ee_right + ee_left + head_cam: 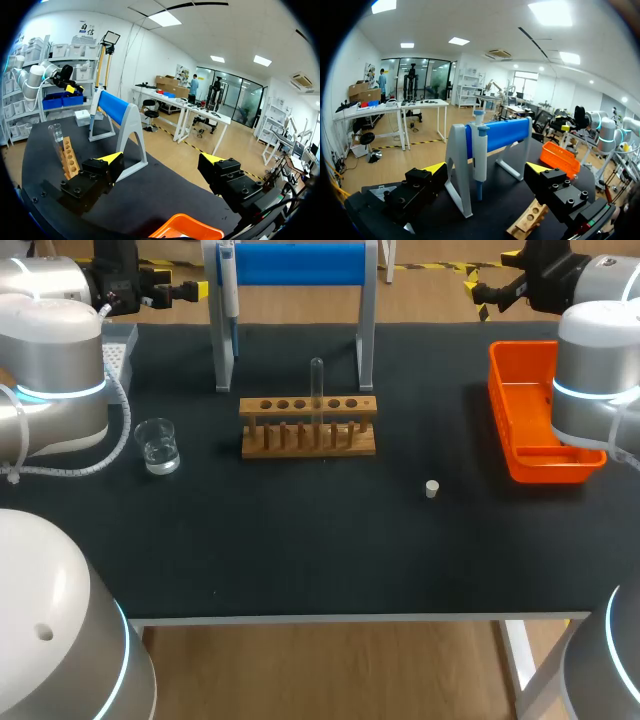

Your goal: Invert the test tube, pick up the pipette, mount the tip to pipette, aspirate from beaker and dispense into the tube, eject the tip, return the pipette, and cap with the stopper.

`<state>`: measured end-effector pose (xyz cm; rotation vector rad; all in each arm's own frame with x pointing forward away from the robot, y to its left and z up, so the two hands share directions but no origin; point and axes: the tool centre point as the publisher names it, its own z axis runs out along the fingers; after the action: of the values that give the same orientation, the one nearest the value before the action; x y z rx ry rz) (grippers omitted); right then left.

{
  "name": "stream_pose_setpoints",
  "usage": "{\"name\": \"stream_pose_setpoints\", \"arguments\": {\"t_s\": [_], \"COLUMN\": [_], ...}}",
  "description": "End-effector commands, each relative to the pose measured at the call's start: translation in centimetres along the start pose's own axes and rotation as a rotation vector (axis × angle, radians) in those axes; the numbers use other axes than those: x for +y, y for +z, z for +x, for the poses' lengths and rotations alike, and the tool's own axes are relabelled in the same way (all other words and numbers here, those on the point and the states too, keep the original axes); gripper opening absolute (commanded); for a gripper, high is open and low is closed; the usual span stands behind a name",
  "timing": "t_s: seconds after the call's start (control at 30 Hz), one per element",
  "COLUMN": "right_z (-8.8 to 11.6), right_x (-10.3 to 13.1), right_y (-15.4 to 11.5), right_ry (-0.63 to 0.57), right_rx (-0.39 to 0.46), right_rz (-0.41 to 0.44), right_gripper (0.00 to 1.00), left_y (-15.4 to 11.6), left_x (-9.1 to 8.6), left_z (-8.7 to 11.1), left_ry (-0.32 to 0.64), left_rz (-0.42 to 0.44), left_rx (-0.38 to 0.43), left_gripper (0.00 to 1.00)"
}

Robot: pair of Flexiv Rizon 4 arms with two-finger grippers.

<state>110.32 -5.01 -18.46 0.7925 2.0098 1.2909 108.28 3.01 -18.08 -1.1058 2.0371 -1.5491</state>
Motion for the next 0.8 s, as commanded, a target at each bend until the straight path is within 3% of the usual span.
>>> {"name": "stream_pose_setpoints", "arguments": {"t_s": [0.03, 0.47, 0.63, 0.8], "right_z": [-0.1, -0.1, 4.5, 9.9], "right_x": [0.0, 0.0, 0.7, -0.1], "right_y": [0.0, 0.0, -3.4, -6.7], "right_ry": [0.000, 0.000, -0.045, -0.057], "right_rx": [0.002, 0.002, 0.130, 0.278], "right_rz": [-0.001, -0.001, -0.067, -0.131], "right_gripper": [1.00, 1.00, 1.00, 1.00], "left_y": [0.0, 0.0, 0.0, 0.0], "left_x": [0.1, 0.1, 0.1, 0.1], "left_z": [0.0, 0.0, 0.0, 0.0], "left_ry": [0.000, 0.000, 0.000, 0.000], "left_rz": [0.001, 0.001, 0.001, 0.001], "left_rx": [0.000, 0.000, 0.000, 0.000], "left_gripper": [1.00, 1.00, 1.00, 1.00]}}
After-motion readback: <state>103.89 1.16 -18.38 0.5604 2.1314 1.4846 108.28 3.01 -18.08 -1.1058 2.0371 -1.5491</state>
